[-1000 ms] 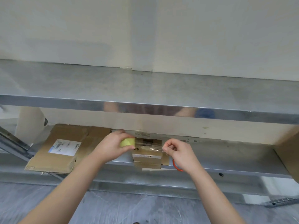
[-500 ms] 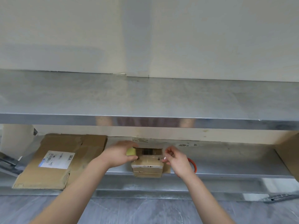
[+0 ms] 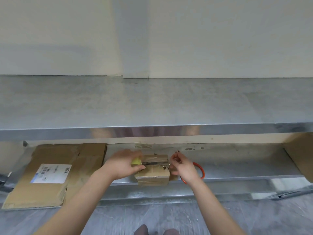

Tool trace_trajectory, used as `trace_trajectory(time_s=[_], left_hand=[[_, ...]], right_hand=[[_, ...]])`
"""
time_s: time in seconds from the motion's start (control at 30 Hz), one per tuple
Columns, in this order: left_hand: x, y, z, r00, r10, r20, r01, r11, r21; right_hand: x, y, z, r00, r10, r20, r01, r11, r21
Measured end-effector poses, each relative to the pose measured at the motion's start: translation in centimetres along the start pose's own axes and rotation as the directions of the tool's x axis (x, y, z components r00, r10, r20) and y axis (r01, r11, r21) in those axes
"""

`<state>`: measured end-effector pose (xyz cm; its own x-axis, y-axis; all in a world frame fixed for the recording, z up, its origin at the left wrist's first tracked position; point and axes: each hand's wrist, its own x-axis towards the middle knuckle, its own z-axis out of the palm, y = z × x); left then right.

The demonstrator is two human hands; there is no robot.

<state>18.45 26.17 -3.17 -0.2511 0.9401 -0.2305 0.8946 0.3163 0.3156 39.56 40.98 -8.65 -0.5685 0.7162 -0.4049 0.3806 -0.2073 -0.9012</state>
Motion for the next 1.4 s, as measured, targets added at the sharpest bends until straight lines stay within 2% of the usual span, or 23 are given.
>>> trace_trajectory(time_s=[0.17, 0.3, 0.47, 0.67, 0.73, 0.8, 0.87, 0.97, 1.07, 1.13, 1.23, 1.33, 1.4], left_hand=[[0.4, 0.1, 0.2, 1.0, -0.028, -0.004, 0.028, 1.0, 0.009], [0.8, 0.1, 0.4, 0.998, -0.045, -0.045, 0.046, 0.998, 0.03], [0.9, 0.7, 1.3, 0.986, -0.09, -0.138, 0.084, 0.995, -0.053], [1.6, 1.2, 1.2, 0.986, -0.119, -0.119, 0.11, 0.991, -0.076], [1.7, 1.0, 1.2, 0.986, -0.115, -0.118, 0.107, 0.992, -0.072], [1.7, 1.0, 1.2, 0.987, -0.113, -0.115, 0.107, 0.993, -0.058], [1.6, 0.9, 1.2, 0.987, -0.116, -0.109, 0.112, 0.993, -0.041], [1.4, 1.4, 0.9, 0.986, -0.126, -0.105, 0.125, 0.992, -0.018], [0.8, 1.5, 0.4, 0.987, -0.126, -0.096, 0.116, 0.988, -0.099], [0.0, 0.7, -0.3, 0.982, -0.163, -0.09, 0.129, 0.945, -0.3], [-1.4, -0.9, -1.2, 0.973, -0.222, -0.059, 0.153, 0.818, -0.554], [-2.3, -1.1, -1.6, 0.98, -0.19, -0.052, 0.129, 0.82, -0.558], [-2.5, -1.1, -1.8, 0.977, -0.186, -0.103, 0.107, 0.848, -0.519]], right_hand=[[0.3, 0.6, -0.3, 0.999, 0.026, 0.025, -0.028, 0.996, 0.085], [0.6, 1.1, 0.0, 0.998, 0.053, 0.018, -0.054, 0.998, 0.014], [1.0, 2.0, 0.9, 0.996, 0.027, -0.087, -0.034, 0.997, -0.072], [0.7, 3.2, 1.8, 0.946, -0.104, -0.306, 0.038, 0.976, -0.212], [0.0, 3.8, 2.2, 0.929, -0.161, -0.333, 0.083, 0.968, -0.238], [-1.0, 4.2, 2.6, 0.931, -0.237, -0.279, 0.171, 0.955, -0.241], [-1.9, 4.2, 2.8, 0.948, -0.286, -0.138, 0.246, 0.936, -0.251], [-2.1, 4.0, 2.8, 0.947, -0.322, 0.012, 0.301, 0.87, -0.39], [-1.4, 3.5, 2.3, 0.949, -0.315, 0.012, 0.286, 0.843, -0.455], [-1.0, 3.4, 1.9, 0.956, -0.292, 0.028, 0.273, 0.849, -0.452], [-0.8, 3.5, 1.7, 0.96, -0.275, 0.05, 0.266, 0.844, -0.465], [-0.7, 3.4, 1.9, 0.962, -0.267, 0.064, 0.265, 0.845, -0.465], [-0.7, 3.2, 2.0, 0.962, -0.265, 0.062, 0.263, 0.845, -0.466]])
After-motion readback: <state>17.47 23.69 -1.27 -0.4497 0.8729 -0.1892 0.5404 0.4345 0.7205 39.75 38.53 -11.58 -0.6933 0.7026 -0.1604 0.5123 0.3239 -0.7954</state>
